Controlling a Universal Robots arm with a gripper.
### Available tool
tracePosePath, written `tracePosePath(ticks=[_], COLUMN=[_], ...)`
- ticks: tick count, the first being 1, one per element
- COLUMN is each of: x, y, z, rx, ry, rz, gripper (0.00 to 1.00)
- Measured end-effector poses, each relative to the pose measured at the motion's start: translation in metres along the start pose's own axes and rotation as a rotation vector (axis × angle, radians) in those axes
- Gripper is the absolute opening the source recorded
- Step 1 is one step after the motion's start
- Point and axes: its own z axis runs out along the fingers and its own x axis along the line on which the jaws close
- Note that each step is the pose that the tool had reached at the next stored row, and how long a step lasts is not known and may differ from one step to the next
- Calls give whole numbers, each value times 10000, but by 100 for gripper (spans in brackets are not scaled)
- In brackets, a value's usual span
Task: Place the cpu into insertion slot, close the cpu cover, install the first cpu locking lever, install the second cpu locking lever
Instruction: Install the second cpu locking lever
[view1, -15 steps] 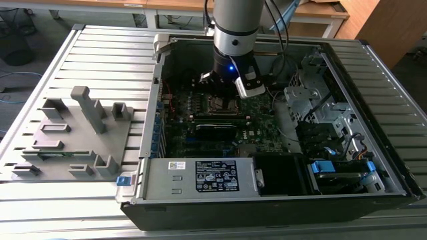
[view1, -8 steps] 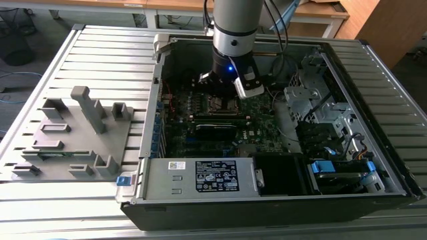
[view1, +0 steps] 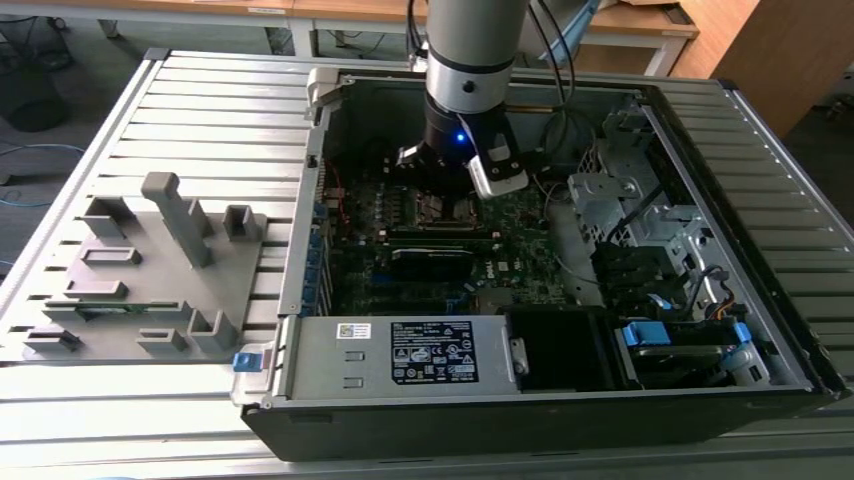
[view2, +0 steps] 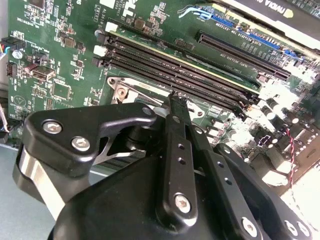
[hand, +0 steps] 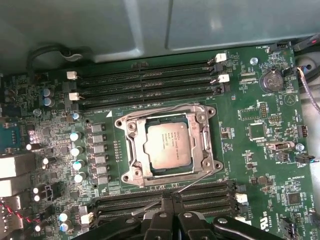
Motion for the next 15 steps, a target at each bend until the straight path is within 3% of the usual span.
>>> tracePosePath(ticks=[4,8,15], x=[0,6,85], y=[0,-1,-14], z=[2,3,30], rx=[-30,-33,-36], ry=[14,13,-9], rz=[-369,-373,-388], gripper=[10,10,10])
